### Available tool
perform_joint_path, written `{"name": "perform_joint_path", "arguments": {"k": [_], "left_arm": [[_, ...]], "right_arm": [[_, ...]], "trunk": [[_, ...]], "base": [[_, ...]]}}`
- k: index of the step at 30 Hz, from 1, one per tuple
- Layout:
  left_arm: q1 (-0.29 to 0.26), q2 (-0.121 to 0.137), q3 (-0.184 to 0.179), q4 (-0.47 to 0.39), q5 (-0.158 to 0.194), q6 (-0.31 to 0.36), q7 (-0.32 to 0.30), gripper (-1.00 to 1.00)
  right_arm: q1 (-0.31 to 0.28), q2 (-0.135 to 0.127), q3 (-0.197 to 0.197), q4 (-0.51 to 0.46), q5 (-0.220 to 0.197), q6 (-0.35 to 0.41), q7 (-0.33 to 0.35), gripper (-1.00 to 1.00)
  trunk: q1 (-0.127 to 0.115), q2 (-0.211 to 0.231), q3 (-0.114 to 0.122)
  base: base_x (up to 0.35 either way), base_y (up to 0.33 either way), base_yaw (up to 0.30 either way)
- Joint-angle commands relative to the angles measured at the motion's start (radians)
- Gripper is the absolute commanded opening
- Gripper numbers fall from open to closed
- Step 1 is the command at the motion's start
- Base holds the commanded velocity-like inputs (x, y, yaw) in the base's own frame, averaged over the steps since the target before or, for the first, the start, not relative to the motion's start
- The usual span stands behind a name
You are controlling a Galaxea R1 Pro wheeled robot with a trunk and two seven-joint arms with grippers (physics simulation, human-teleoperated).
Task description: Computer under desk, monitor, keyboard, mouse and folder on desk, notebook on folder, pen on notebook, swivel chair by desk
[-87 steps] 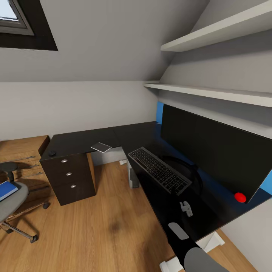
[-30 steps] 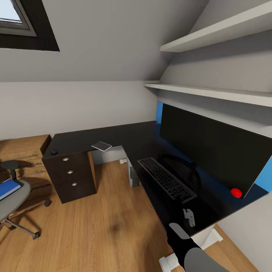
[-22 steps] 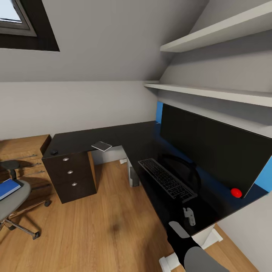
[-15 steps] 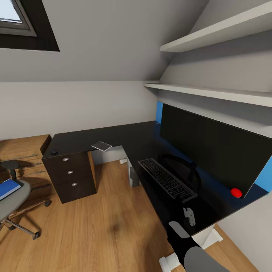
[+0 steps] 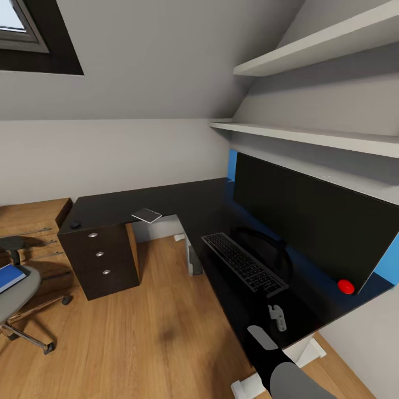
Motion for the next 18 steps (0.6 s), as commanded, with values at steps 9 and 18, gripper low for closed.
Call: {"name": "perform_joint_path", "arguments": {"k": [9,18], "left_arm": [[0.0,0.001,-0.004,-0.002,0.01,0.003,0.008,1.0],[0.0,0.001,-0.004,-0.002,0.01,0.003,0.008,1.0]], "right_arm": [[0.0,0.001,-0.014,0.003,-0.043,0.007,-0.046,-1.0],[0.0,0.001,-0.016,0.003,-0.045,-0.055,-0.046,-1.0]], "trunk": [[0.0,0.0,-0.001],[0.0,0.0,-0.001]], "base": [[-0.134,-0.043,0.0],[-0.012,-0.004,0.0]]}}
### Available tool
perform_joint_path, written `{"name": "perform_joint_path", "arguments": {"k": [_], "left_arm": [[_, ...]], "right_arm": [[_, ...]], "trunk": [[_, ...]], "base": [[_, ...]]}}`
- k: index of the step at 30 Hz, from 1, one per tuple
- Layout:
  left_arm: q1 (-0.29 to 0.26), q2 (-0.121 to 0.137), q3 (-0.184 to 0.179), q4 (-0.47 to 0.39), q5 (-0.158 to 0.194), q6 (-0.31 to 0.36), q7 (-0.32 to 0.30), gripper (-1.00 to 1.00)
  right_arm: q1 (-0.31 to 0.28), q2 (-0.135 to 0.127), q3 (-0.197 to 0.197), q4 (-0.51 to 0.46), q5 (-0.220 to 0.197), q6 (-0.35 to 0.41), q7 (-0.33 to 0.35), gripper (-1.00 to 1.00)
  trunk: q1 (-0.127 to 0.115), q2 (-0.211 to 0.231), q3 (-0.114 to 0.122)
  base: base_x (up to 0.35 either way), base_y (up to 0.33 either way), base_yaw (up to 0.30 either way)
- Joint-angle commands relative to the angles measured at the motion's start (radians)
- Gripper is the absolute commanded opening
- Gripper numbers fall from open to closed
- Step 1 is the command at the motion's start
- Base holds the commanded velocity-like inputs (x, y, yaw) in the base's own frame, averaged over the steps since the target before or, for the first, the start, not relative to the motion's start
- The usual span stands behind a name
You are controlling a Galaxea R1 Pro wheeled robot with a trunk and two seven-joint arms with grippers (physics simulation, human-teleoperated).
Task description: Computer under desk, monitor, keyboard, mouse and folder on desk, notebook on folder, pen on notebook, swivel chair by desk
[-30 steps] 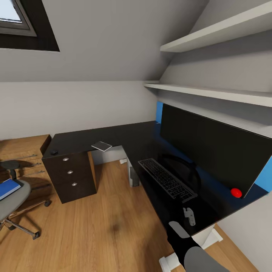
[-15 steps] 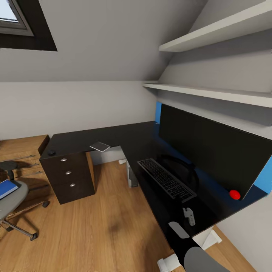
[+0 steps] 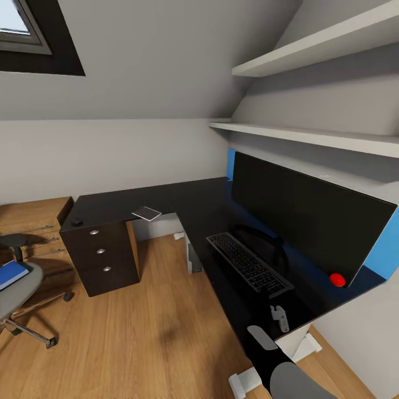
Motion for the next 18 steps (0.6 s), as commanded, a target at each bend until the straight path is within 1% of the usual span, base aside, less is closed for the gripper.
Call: {"name": "perform_joint_path", "arguments": {"k": [1,8,10,14,18], "left_arm": [[0.0,0.001,-0.004,-0.002,0.009,0.0,0.008,1.0],[0.0,0.001,-0.004,-0.002,0.008,0.0,0.007,1.0],[0.0,0.001,-0.004,-0.002,0.008,0.0,0.007,1.0],[0.0,0.001,-0.004,-0.002,0.007,-0.001,0.007,1.0],[0.0,0.001,-0.004,-0.002,0.007,0.0,0.007,1.0]], "right_arm": [[0.0,0.001,-0.019,0.003,-0.049,0.005,-0.04,-1.0],[0.0,0.001,-0.019,0.003,-0.049,0.001,-0.04,-1.0],[0.0,0.001,-0.019,0.003,-0.049,0.001,-0.04,-1.0],[0.0,0.001,-0.019,0.002,-0.049,0.001,-0.04,-1.0],[0.0,0.001,-0.019,0.002,-0.049,0.001,-0.041,-1.0]], "trunk": [[0.0,0.0,-0.001],[0.0,0.0,-0.001],[0.0,0.0,-0.001],[0.0,0.0,-0.001],[0.0,0.0,-0.001]], "base": [[0.0,0.0,0.0],[0.0,0.009,0.0],[0.0,0.134,0.0],[0.0,0.225,0.0],[0.0,0.066,0.0]]}}
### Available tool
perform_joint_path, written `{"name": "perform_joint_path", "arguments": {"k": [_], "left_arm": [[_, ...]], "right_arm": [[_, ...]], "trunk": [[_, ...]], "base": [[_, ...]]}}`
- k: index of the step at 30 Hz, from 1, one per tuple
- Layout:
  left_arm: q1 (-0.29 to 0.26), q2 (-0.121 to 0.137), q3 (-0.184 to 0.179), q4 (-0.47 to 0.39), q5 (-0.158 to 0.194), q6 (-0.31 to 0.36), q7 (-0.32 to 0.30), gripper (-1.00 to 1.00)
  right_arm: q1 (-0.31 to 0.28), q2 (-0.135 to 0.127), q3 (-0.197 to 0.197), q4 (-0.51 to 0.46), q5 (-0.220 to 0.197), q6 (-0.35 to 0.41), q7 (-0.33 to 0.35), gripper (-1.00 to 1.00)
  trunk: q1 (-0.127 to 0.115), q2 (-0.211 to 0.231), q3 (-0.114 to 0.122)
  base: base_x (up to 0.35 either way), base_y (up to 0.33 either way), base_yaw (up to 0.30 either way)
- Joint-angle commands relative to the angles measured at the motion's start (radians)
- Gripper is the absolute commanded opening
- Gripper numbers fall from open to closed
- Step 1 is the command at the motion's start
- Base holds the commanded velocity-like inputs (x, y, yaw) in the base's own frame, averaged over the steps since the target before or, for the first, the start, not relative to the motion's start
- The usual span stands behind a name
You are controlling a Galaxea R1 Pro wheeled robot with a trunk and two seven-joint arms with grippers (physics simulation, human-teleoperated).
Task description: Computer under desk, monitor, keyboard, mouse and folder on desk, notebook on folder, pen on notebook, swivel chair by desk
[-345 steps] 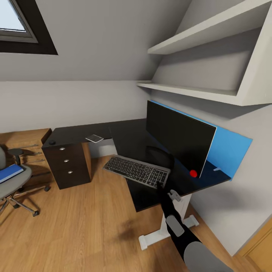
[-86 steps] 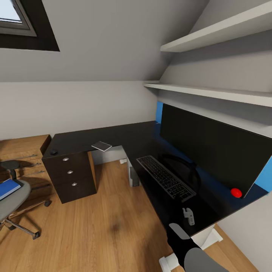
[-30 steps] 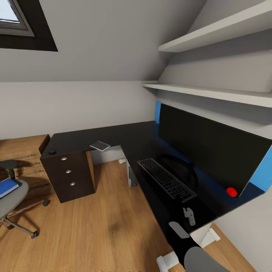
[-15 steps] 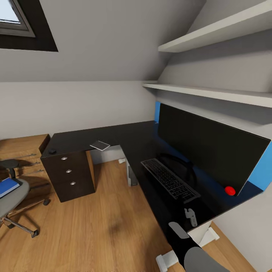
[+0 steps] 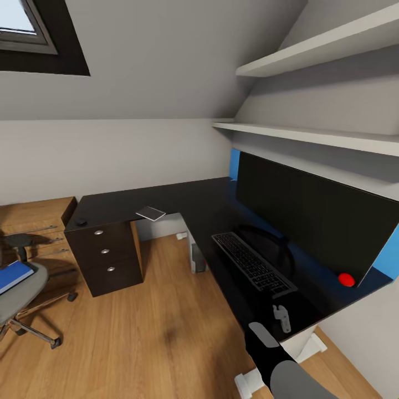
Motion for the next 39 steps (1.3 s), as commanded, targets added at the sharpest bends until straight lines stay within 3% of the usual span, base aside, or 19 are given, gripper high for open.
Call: {"name": "perform_joint_path", "arguments": {"k": [1,39], "left_arm": [[0.0,0.001,-0.005,-0.002,0.009,0.0,0.008,1.0],[0.0,0.0,-0.005,0.0,0.01,0.002,0.008,1.0]], "right_arm": [[0.0,0.001,0.0,0.038,-0.038,0.005,0.008,-1.0],[0.0,0.001,0.0,0.037,-0.038,0.01,0.007,-1.0]], "trunk": [[0.0,-0.001,-0.001],[0.0,-0.001,-0.001]], "base": [[0.0,0.02,0.0],[0.055,0.02,0.0]]}}
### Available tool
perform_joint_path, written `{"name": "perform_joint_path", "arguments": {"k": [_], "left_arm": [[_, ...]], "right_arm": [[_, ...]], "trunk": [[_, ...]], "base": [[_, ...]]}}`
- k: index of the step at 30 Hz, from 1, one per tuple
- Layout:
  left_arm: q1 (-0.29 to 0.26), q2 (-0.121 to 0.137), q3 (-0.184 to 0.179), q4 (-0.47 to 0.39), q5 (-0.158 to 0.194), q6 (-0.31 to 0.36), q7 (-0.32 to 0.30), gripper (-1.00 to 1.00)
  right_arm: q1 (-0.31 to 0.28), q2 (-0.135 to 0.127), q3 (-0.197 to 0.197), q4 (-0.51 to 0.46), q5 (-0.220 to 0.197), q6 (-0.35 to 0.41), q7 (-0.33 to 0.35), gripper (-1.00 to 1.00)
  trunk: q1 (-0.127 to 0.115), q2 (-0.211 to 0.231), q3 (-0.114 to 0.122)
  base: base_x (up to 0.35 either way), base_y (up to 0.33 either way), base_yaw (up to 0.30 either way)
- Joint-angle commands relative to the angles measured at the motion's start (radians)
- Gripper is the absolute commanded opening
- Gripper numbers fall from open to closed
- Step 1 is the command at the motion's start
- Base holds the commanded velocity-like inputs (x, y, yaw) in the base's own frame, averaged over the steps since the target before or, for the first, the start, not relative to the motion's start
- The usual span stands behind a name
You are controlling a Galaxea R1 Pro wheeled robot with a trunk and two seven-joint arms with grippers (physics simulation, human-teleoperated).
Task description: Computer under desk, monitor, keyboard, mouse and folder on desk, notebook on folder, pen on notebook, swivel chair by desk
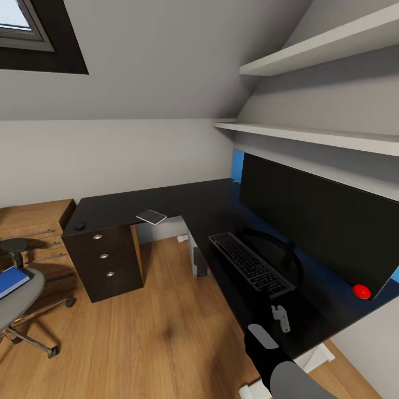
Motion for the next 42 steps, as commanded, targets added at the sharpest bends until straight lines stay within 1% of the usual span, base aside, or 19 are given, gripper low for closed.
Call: {"name": "perform_joint_path", "arguments": {"k": [1,6,7,23,29,34,42], "left_arm": [[0.0,0.001,-0.005,-0.002,0.009,0.0,0.008,1.0],[0.0,0.001,-0.004,-0.002,0.009,0.0,0.008,1.0],[0.0,0.001,-0.004,-0.002,0.009,0.0,0.008,1.0],[0.0,0.001,-0.005,-0.002,0.009,0.0,0.008,1.0],[0.0,0.001,-0.005,-0.002,0.009,0.0,0.008,1.0],[0.0,0.001,-0.005,-0.002,0.009,0.0,0.008,1.0],[0.0,0.001,-0.005,-0.002,0.009,0.0,0.008,1.0]], "right_arm": [[0.0,0.001,-0.011,0.017,-0.048,0.007,-0.02,-1.0],[0.0,0.001,-0.011,0.017,-0.053,0.007,-0.02,-1.0],[0.0,0.001,-0.011,0.017,-0.056,0.007,-0.02,1.0],[0.0,0.001,-0.011,0.002,-0.061,0.008,-0.02,1.0],[0.0,0.001,-0.011,0.002,-0.061,0.009,-0.02,1.0],[0.0,0.001,-0.011,0.002,-0.061,0.009,-0.02,1.0],[0.0,0.001,-0.011,0.002,-0.061,0.007,-0.018,1.0]], "trunk": [[0.0,0.0,-0.001],[0.0,0.0,-0.001],[0.0,0.0,-0.001],[0.0,0.0,-0.001],[0.0,0.0,-0.001],[0.0,0.0,-0.001],[0.0,0.0,-0.001]], "base": [[0.0,0.0,0.0],[0.0,0.0,0.0],[0.0,0.0,0.0],[-0.004,0.0,0.0],[-0.162,-0.018,0.0],[-0.038,-0.008,0.0],[-0.104,-0.094,0.0]]}}
